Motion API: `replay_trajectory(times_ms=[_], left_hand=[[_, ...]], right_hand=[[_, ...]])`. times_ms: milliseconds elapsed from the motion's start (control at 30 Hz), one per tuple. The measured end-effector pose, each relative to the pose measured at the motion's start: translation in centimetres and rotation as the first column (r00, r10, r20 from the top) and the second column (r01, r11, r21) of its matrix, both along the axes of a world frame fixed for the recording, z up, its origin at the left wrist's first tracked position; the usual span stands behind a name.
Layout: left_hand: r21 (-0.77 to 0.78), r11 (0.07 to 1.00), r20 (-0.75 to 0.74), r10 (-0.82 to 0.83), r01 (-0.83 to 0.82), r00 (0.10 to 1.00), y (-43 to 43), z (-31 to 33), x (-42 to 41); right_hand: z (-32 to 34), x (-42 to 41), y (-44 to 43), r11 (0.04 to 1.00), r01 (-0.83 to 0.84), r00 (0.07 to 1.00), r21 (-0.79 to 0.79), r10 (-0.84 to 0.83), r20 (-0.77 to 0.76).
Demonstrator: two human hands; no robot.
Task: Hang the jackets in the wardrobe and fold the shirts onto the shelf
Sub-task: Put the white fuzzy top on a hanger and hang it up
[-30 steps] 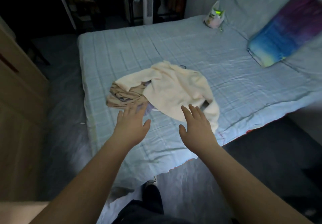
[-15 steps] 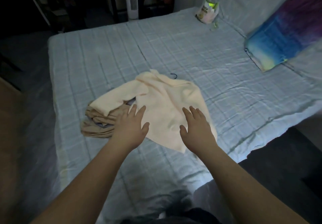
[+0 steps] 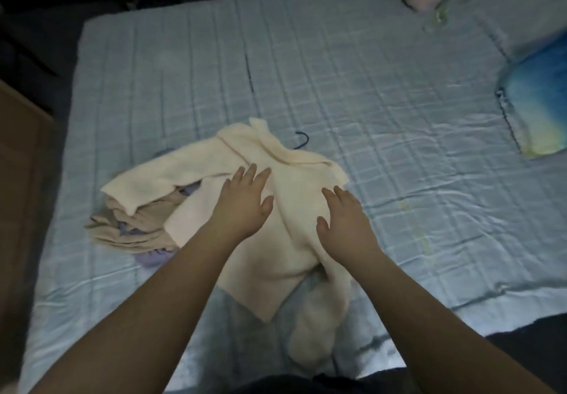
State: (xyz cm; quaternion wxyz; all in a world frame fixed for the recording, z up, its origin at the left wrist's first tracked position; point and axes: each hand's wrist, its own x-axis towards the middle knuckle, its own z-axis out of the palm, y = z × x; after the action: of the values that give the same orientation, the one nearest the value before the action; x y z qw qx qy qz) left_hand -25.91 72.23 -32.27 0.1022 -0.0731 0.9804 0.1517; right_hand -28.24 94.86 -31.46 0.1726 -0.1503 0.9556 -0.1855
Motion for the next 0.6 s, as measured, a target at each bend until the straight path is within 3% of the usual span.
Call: replay_trajectory(times_ms=[167, 333, 467, 600], left_hand=[[0.022, 0.999, 0.017, 0.046, -0.046, 0.999, 2.4, -3.5, -8.6], [0.042, 0.998, 0.055, 0.045, -0.047, 0.997, 0.6, -10.0, -15.0], [-0.03, 0.999, 0.091, -0.04, 0.043, 0.995, -2.5, -15.9, -19.7], [-0.118, 0.984, 0.149, -0.116, 0.134, 0.982, -5.0, -21.0, -25.7]], right_hand=[[-4.4, -8.9, 1.4, 0.999, -0.03, 0.998, -0.044, 0.032, 0.055], [-11.9, -15.7, -0.8, 0.991, 0.05, 0.99, -0.122, -0.033, 0.136], [-18.5, -20.0, -3.9, 0.992, 0.065, 0.986, -0.111, -0.046, 0.162], [-24.8, -24.1, -6.3, 0.995, 0.074, 0.994, -0.063, -0.069, 0.081]])
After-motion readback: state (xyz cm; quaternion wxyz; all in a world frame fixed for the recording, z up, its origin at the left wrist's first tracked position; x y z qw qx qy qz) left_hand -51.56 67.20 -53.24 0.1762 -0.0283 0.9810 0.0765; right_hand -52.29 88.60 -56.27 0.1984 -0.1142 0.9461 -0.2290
